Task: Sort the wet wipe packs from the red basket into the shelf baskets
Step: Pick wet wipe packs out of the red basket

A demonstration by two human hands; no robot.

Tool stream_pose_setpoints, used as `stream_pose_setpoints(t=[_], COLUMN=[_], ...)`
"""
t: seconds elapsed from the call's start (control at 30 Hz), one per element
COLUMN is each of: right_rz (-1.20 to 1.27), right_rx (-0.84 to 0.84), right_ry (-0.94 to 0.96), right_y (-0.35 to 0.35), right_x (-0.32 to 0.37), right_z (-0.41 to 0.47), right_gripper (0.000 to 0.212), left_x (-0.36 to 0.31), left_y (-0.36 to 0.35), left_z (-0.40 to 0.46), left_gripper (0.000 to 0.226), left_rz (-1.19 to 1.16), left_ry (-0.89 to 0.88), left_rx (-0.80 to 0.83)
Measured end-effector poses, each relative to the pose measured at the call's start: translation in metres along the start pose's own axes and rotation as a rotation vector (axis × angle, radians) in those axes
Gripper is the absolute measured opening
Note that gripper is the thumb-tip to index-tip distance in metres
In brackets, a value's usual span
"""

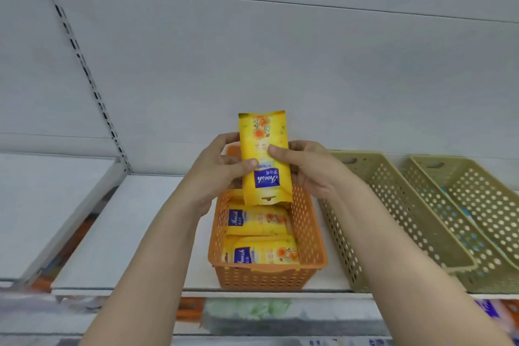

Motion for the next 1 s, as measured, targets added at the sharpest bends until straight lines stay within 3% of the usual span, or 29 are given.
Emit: stream_pose_setpoints(t=[0.07,0.13,0.2,0.33,0.43,0.53,0.6,0.73,1.0], right_rz=[-0.186,-0.501,-0.748,-0.993,-1.034,-1.045,-1.083,-1.281,-1.269], right_rx=[-0.115,-0.199,-0.089,0.145,0.047,-0.198,-0.25,-0.183,-0.029], right_ry=[0.149,0.377,0.489,0.26,0.215,0.229,0.188,0.081,-0.007], right_y=[0.0,0.002,0.001,-0.001,0.007,0.019,0.019,0.001,-0.013], right_x=[0.005,0.018,0.029,0.034,0.03,0.021,0.012,-0.01,-0.05], right_z=[-0.001,-0.004,-0.01,-0.023,-0.027,-0.024,-0.018,-0.004,0.025], right_gripper=[0.063,0.088,0.097,0.046,0.026,0.024,0.028,0.042,0.046], left_x=[-0.005,-0.01,-0.015,-0.019,-0.002,0.028,0.047,0.069,0.07], left_y=[0.004,0.009,0.01,0.001,-0.003,0.006,0.011,0.011,0.007], left_z=[0.003,0.006,0.009,0.007,0.009,0.008,0.002,-0.006,-0.01], left_gripper=[0.051,0.041,0.032,0.024,0.019,0.034,0.046,0.051,0.039], left_rz=[0.055,0.142,0.232,0.288,0.313,0.364,0.339,0.363,0.355], left_ry=[-0.048,-0.084,-0.111,-0.156,-0.159,-0.107,-0.025,0.029,0.009], left_rx=[0.013,0.032,0.093,0.228,0.1,-0.19,-0.261,-0.26,-0.276])
Point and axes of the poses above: each hand's wrist, its own z-axis towards the middle knuckle, its own y-axis out of the back of the hand, x = y × z, the point moved 2 cm from there along z, towards the middle knuckle, and after that the axes turned 11 degrees about z, right-handed, at the moved point
